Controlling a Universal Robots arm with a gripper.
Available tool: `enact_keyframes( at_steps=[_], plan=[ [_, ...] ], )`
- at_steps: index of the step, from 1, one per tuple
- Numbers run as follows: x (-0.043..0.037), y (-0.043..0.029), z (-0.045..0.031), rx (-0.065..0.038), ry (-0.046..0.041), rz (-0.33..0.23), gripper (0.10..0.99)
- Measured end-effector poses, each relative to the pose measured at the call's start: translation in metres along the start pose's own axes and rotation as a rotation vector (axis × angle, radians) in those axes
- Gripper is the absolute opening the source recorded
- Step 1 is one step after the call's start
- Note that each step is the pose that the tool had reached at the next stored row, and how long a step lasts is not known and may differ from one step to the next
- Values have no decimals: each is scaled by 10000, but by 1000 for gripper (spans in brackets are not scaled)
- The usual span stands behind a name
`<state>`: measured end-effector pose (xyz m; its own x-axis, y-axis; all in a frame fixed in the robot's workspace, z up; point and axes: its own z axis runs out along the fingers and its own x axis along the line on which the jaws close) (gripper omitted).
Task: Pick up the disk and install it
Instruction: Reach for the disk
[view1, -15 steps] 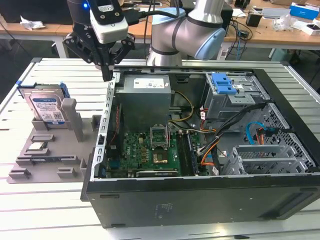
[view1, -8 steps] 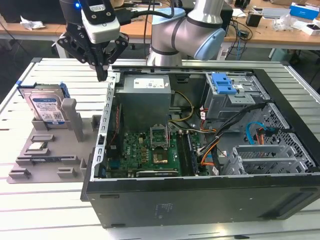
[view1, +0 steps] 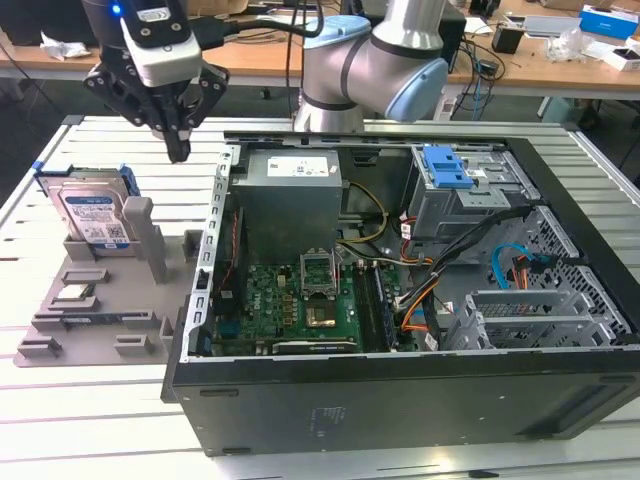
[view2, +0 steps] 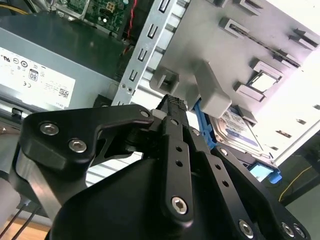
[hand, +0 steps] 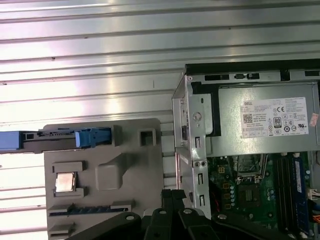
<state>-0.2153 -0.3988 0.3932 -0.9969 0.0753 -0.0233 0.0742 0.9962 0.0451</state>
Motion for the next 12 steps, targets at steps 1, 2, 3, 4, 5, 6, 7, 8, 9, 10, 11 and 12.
enact_keyframes(
  at_steps=[1,2,3,4,5,6,7,8,9,10,11,12],
  plan=[
    [18,-1,-1,0,0,0,106],
    [46,-3,-1,0,0,-1,106],
    [74,-6,-2,1,1,-1,106],
    [117,-9,-3,1,0,-1,106],
    [151,-11,-4,1,0,0,106],
    [184,-14,-5,1,0,-1,106],
    [211,-16,-6,0,0,0,106],
    [227,-17,-6,1,0,-1,106],
    [244,-18,-7,1,0,0,106],
    [278,-21,-8,1,0,-1,106],
    [293,-22,-8,1,0,-2,106],
    [309,-23,-8,0,0,-1,106]
  ],
)
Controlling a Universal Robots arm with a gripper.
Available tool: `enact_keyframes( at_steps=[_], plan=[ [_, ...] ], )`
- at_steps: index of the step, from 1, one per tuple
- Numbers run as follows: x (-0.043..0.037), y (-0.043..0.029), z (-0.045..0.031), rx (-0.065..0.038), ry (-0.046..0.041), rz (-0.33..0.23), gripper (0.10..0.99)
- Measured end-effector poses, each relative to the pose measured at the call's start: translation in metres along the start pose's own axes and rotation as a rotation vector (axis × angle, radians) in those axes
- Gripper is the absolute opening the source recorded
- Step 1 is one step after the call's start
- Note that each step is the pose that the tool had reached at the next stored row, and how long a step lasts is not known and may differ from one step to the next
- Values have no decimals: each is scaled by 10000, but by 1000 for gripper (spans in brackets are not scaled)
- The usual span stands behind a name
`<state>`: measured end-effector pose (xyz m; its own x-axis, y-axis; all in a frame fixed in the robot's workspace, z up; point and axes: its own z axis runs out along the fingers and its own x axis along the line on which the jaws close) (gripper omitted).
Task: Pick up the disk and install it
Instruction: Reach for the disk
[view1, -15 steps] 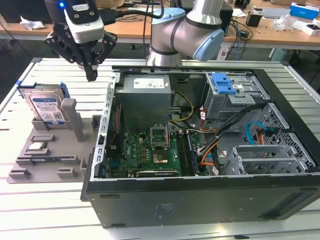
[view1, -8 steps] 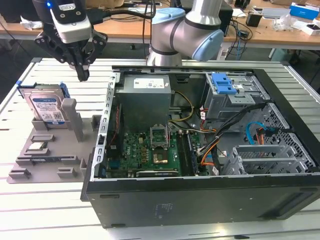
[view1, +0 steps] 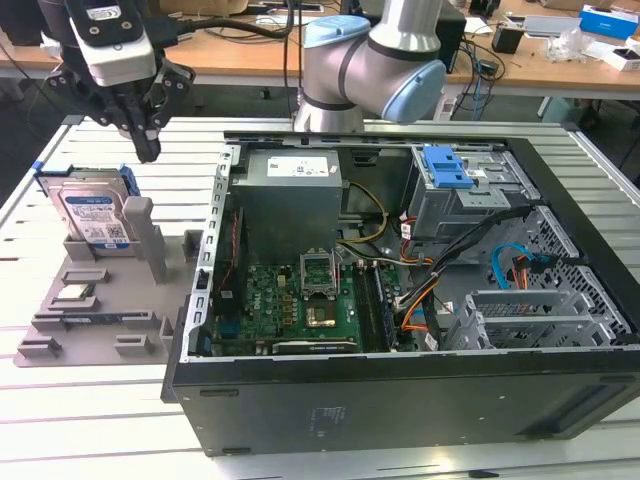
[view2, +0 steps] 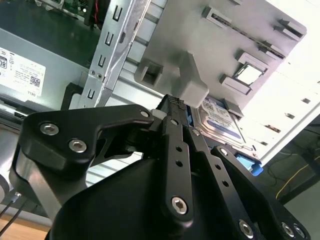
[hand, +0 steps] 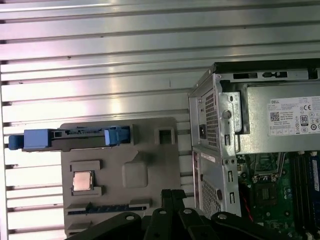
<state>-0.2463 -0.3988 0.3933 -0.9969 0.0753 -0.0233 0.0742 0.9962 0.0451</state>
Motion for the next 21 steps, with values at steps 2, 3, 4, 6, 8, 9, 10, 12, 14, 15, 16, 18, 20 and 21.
enact_keyframes(
  at_steps=[2,3,4,6,8,9,10,12,14,15,16,18,20,21],
  plan=[
    [29,-2,-1,0,0,0,106],
    [44,-3,-2,1,0,0,106],
    [60,-5,-2,1,0,0,106],
    [102,-8,-2,0,-1,1,106],
    [151,-11,-4,0,0,0,106],
    [172,-13,-5,0,0,0,106],
    [204,-16,-5,0,0,-1,106],
    [270,-20,-7,0,0,0,106],
    [310,-23,-8,0,0,0,106],
    [336,-25,-9,0,0,0,106],
    [366,-27,-10,0,0,1,106],
    [407,-31,-11,0,0,0,106],
    [462,-35,-13,0,0,0,106],
    [478,-36,-13,0,0,0,106]
  ],
)
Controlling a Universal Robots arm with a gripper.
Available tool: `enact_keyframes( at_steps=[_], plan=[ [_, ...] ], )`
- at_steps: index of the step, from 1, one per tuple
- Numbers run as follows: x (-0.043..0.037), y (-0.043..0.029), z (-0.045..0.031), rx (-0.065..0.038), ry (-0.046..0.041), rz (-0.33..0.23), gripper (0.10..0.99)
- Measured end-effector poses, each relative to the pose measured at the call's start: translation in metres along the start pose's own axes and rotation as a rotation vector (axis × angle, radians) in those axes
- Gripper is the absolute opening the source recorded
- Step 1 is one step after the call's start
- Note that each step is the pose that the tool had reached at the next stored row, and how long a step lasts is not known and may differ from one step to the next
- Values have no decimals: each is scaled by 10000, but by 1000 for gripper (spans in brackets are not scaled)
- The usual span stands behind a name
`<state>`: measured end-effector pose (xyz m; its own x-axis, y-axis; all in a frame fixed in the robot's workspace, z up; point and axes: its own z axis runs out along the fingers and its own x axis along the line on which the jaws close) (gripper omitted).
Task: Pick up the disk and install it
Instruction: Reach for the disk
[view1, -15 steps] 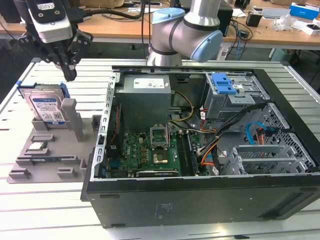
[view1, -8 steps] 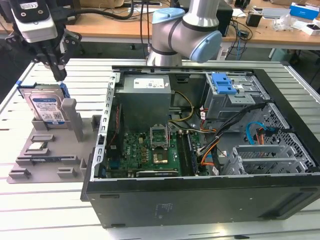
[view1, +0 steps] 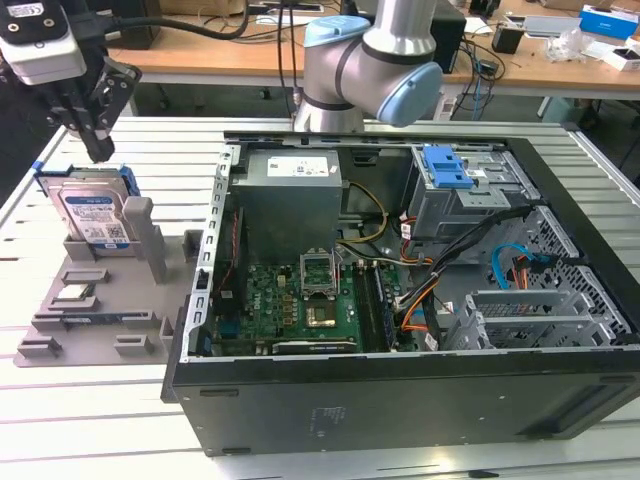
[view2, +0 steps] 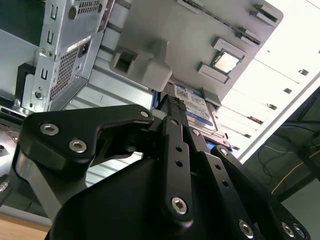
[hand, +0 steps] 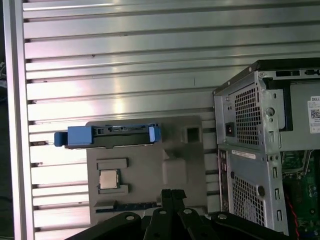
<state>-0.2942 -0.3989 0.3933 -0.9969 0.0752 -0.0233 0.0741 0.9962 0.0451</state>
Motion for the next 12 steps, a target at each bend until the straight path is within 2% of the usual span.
enact_keyframes(
  at_steps=[12],
  plan=[
    [277,-21,-7,0,-1,0,106]
  ],
)
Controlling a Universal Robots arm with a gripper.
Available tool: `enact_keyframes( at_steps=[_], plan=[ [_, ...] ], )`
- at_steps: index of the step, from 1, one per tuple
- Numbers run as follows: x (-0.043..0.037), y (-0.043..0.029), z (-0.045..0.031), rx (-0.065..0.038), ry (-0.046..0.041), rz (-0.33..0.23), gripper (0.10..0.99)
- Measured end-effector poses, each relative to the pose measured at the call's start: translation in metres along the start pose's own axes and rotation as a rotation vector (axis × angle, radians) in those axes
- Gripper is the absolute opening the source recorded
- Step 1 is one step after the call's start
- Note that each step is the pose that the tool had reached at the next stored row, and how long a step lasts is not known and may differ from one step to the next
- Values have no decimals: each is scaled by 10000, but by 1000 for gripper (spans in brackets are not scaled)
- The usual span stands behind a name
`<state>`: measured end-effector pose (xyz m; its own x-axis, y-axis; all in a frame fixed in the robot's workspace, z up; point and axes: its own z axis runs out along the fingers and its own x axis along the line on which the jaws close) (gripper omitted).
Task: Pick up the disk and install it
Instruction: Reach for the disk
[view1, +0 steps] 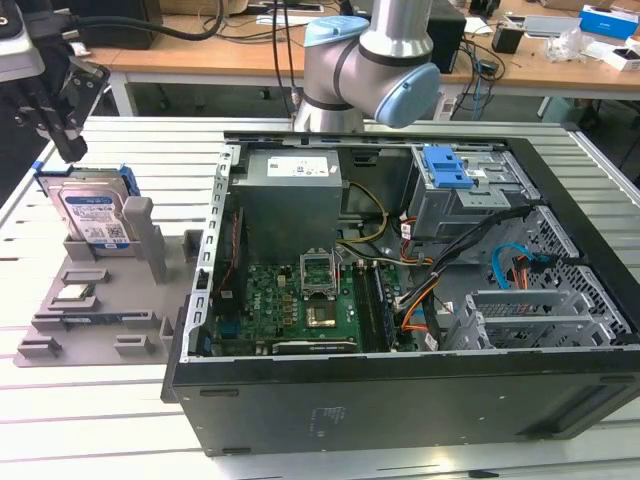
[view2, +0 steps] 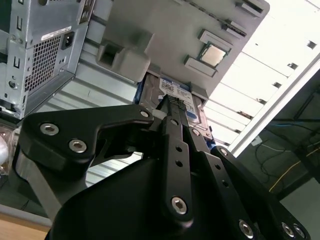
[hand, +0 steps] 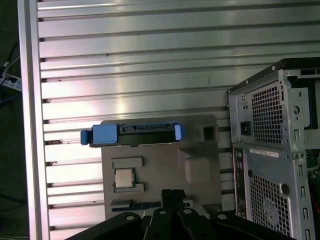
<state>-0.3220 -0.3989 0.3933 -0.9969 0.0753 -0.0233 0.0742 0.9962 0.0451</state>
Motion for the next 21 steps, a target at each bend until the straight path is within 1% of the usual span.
enact_keyframes(
  at_steps=[3,9,11,13,15,21],
  plan=[
    [68,-5,-2,0,0,1,106],
    [153,-11,-4,0,1,0,106],
    [195,-15,-5,0,0,0,106],
    [258,-19,-6,0,0,0,106],
    [288,-21,-7,0,0,1,106],
    [452,-34,-11,0,0,0,106]
  ],
)
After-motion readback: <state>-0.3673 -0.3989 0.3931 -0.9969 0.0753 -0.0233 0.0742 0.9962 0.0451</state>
